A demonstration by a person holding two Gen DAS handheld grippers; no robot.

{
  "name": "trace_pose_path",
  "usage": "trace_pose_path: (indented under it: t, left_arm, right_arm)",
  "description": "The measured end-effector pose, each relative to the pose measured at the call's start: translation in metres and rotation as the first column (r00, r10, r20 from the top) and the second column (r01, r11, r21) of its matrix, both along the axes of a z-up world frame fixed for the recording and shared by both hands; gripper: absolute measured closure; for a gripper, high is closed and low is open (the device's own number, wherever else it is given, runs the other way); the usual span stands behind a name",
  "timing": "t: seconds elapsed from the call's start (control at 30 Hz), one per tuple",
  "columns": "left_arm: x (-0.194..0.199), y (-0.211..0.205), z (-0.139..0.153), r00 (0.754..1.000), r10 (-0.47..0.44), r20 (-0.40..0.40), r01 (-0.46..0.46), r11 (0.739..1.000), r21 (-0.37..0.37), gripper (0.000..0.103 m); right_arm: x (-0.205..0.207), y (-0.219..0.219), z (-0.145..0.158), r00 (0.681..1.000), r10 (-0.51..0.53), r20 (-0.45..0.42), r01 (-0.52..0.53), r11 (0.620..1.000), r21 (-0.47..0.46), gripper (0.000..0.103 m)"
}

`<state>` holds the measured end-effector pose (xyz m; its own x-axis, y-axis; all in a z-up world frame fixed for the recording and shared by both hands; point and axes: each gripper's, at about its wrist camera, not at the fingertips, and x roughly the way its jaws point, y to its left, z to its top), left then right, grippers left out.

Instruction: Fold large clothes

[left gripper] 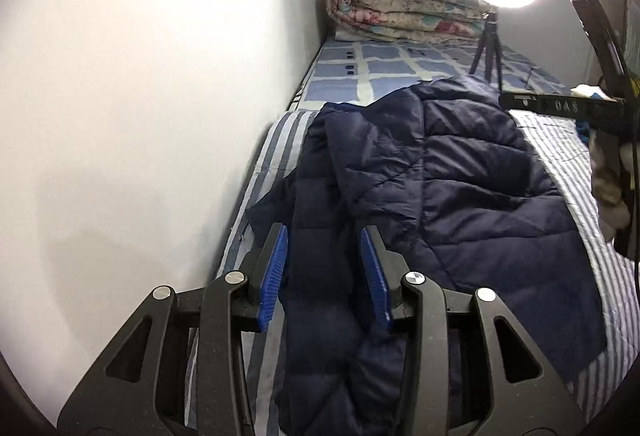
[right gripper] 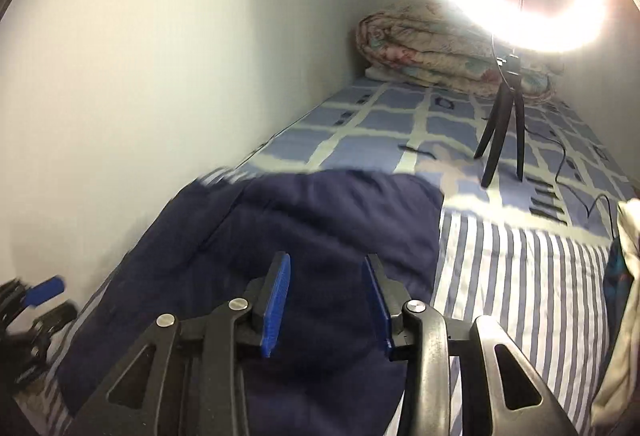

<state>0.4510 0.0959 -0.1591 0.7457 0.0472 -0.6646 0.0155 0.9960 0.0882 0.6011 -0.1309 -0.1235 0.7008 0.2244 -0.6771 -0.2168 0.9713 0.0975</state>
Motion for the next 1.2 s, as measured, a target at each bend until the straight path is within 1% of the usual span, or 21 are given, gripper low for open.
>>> trace_pose_path:
  t: [0.07,0.13,0.2,0.27,0.3,0.37,0.43,0.47,0.53,0.57,0.6,0.67,0.7,0.73,0.8,0.87,0.93,0.97,1.03,1.13,1.2]
  left_arm:
    - [0.006,-0.001,-0.012,0.999,0.013,-0.040,-0.014,1.000,-0.008,0.063]
    - [0.014,0.002,-0.033,0.996,0.028,-0.089,-0.029,1.000,-0.005,0.063]
    - [0.014,0.006,-0.049,0.993,0.036,-0.116,-0.036,0.999,-0.002,0.063]
    - [0.014,0.008,-0.054,0.993,0.042,-0.114,-0.044,0.999,-0.013,0.061]
    - [0.014,0.008,-0.055,0.992,0.047,-0.114,-0.048,0.999,-0.010,0.061]
    - [0.016,0.006,-0.054,0.992,0.051,-0.116,-0.051,0.999,0.002,0.061]
    - [0.014,0.005,-0.053,0.992,0.055,-0.116,-0.056,0.998,-0.003,0.061]
    - [0.014,0.005,-0.052,0.992,0.054,-0.117,-0.056,0.998,-0.007,0.061]
    - [0.013,0.009,-0.049,0.992,0.054,-0.113,-0.057,0.998,-0.025,0.061]
    - [0.021,0.008,-0.047,0.992,0.055,-0.114,-0.060,0.998,-0.037,0.061]
    - [0.020,0.011,-0.046,0.992,0.055,-0.116,-0.062,0.996,-0.059,0.061]
    - [0.019,0.018,-0.042,0.991,0.056,-0.123,-0.068,0.993,-0.095,0.061]
    - [0.017,0.021,-0.039,0.991,0.054,-0.124,-0.068,0.991,-0.114,0.061]
    - [0.015,0.023,-0.037,0.991,0.051,-0.125,-0.067,0.990,-0.125,0.061]
    - [0.010,0.025,-0.031,0.992,0.039,-0.123,-0.057,0.988,-0.143,0.061]
    - [0.005,0.025,-0.025,0.993,0.028,-0.118,-0.045,0.988,-0.150,0.061]
    - [0.001,0.025,-0.019,0.994,0.021,-0.109,-0.038,0.987,-0.158,0.061]
    - [-0.002,0.026,-0.016,0.994,0.016,-0.106,-0.034,0.986,-0.165,0.061]
    - [-0.008,0.026,-0.010,0.995,0.010,-0.102,-0.028,0.983,-0.181,0.060]
    - [-0.011,0.028,-0.003,0.994,0.001,-0.107,-0.024,0.977,-0.213,0.056]
    - [-0.011,0.030,0.000,0.993,0.001,-0.116,-0.030,0.970,-0.243,0.056]
  right_arm:
    - [0.018,0.003,-0.010,1.000,-0.008,-0.023,0.008,1.000,-0.004,0.057]
    - [0.031,0.009,-0.022,0.999,-0.008,-0.054,0.007,1.000,-0.027,0.052]
    - [0.047,0.015,-0.041,0.993,-0.006,-0.115,-0.002,0.998,-0.062,0.049]
    - [0.054,0.021,-0.053,0.986,-0.003,-0.169,-0.008,0.998,-0.061,0.046]
    - [0.057,0.022,-0.057,0.983,-0.003,-0.182,-0.008,0.998,-0.060,0.045]
    - [0.058,0.022,-0.059,0.982,0.000,-0.191,-0.013,0.997,-0.072,0.044]
    - [0.053,0.017,-0.051,0.983,0.008,-0.183,-0.021,0.997,-0.072,0.044]
    - [0.045,0.009,-0.045,0.985,0.008,-0.171,-0.018,0.998,-0.055,0.043]
    - [0.027,-0.012,-0.036,0.987,-0.014,-0.161,0.014,1.000,0.003,0.031]
    - [0.012,-0.029,-0.032,0.987,-0.018,-0.160,0.027,0.998,0.057,0.029]
    - [0.001,-0.041,-0.031,0.987,-0.015,-0.161,0.032,0.995,0.099,0.027]
    - [-0.032,-0.072,-0.036,0.982,-0.002,-0.190,0.043,0.976,0.213,0.025]
    - [-0.044,-0.080,-0.040,0.979,0.005,-0.202,0.048,0.966,0.253,0.024]
    - [-0.062,-0.094,-0.047,0.974,0.019,-0.224,0.056,0.944,0.324,0.021]
    - [-0.092,-0.112,-0.067,0.963,0.065,-0.263,0.066,0.886,0.460,0.018]
    - [-0.109,-0.118,-0.084,0.951,0.105,-0.291,0.071,0.841,0.536,0.018]
    - [-0.121,-0.115,-0.097,0.944,0.138,-0.299,0.064,0.814,0.577,0.018]
    - [-0.126,-0.110,-0.102,0.943,0.157,-0.292,0.048,0.807,0.588,0.018]
    - [-0.131,-0.101,-0.102,0.951,0.165,-0.261,0.015,0.819,0.573,0.018]
    - [-0.124,-0.089,-0.104,0.942,0.212,-0.259,-0.006,0.785,0.619,0.018]
    - [-0.118,-0.077,-0.108,0.927,0.247,-0.282,-0.008,0.765,0.644,0.018]
